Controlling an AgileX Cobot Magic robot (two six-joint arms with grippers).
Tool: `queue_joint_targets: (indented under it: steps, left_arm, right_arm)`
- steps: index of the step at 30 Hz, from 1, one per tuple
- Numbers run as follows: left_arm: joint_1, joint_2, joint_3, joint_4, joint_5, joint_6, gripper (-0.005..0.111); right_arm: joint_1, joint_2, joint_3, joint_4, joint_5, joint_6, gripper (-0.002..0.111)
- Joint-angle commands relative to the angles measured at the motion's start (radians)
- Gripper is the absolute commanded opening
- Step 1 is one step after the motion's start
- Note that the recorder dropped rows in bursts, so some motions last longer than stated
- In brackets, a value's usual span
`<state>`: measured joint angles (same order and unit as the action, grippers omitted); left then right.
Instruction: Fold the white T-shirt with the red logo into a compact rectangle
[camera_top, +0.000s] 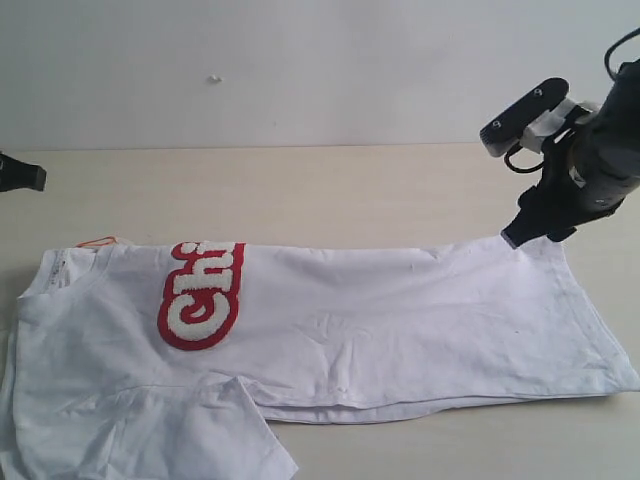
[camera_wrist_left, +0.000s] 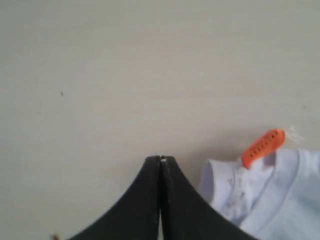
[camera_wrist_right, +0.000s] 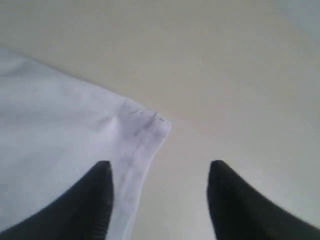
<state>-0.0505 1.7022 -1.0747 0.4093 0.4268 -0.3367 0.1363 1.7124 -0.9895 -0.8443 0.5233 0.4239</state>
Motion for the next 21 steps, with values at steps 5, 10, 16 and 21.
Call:
queue_joint_targets:
  steps: [5,10,16,21]
  left_arm:
    - [-0.035,-0.01,0.001,-0.594,0.232,0.45,0.0]
    - [-0.092,-0.008,0.001,-0.78,0.356,0.626,0.0]
    - [-0.159,0.046,0.021,-0.81,0.387,0.677,0.0]
    - [-0.179,0.112,0.063,-0.805,0.285,0.677,0.0]
  right_arm:
    - [-0.003,-0.035,-0.005,0.577,0.065,-0.391,0.0]
    - [-0.003,-0.035,-0.005,0.844,0.118,-0.612,0.0]
    - [-0.003,-0.002,-0.005,1.044,0.176,-0.797,0.0]
    - [-0.003,0.07,-0.005,1.048,0.162,-0.761,0.0]
